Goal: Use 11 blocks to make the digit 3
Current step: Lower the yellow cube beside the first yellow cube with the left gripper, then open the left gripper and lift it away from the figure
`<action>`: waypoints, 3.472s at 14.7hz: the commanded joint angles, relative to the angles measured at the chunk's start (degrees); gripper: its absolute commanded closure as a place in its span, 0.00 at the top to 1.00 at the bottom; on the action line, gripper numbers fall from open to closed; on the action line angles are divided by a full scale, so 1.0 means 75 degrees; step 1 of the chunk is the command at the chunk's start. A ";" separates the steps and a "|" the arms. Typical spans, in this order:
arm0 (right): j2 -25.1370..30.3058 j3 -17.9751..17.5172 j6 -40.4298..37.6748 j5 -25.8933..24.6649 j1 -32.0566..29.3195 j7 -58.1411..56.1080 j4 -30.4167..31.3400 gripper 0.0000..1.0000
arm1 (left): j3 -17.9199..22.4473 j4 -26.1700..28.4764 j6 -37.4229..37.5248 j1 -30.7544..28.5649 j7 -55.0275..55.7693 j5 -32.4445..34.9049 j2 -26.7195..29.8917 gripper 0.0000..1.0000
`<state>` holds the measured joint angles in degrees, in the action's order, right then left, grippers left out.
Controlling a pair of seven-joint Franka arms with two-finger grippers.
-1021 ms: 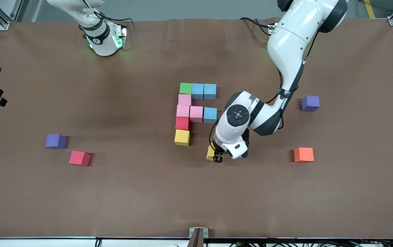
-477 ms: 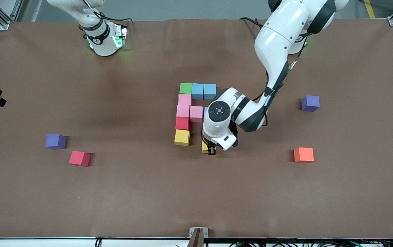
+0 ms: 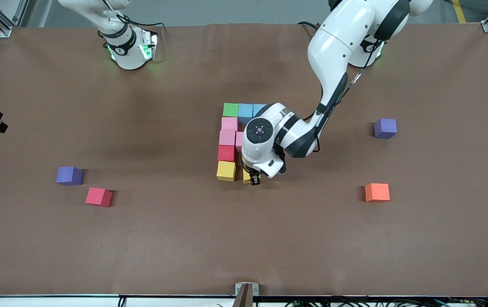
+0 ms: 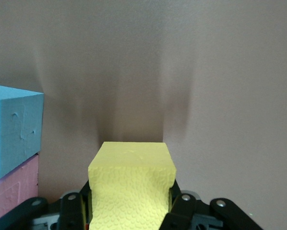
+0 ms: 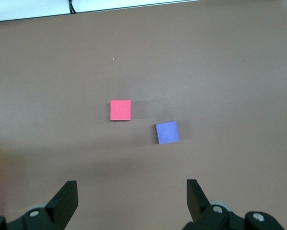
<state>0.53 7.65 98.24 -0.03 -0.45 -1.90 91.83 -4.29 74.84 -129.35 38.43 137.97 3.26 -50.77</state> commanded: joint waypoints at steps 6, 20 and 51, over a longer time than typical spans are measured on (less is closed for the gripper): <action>-0.0059 -0.0036 0.0014 -0.0148 -0.0057 -0.0039 -0.0022 1.00 | 0.0361 -0.0450 -0.0167 0.0442 0.0073 -0.0083 -0.0297 0.18; -0.0200 -0.0036 0.0026 -0.0159 -0.0057 -0.0039 -0.0022 1.00 | 0.0420 -0.0498 -0.0331 0.0653 -0.0396 -0.0013 -0.0485 0.20; -0.0212 -0.0048 0.0026 -0.0124 -0.0033 -0.0039 -0.0033 1.00 | 0.0432 0.1033 0.2188 -0.0293 -0.4291 0.0538 0.2746 1.00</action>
<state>-0.89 7.63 98.25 -0.18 -0.45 -1.91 91.83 -0.74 73.69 -113.06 40.56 114.74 6.62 -37.52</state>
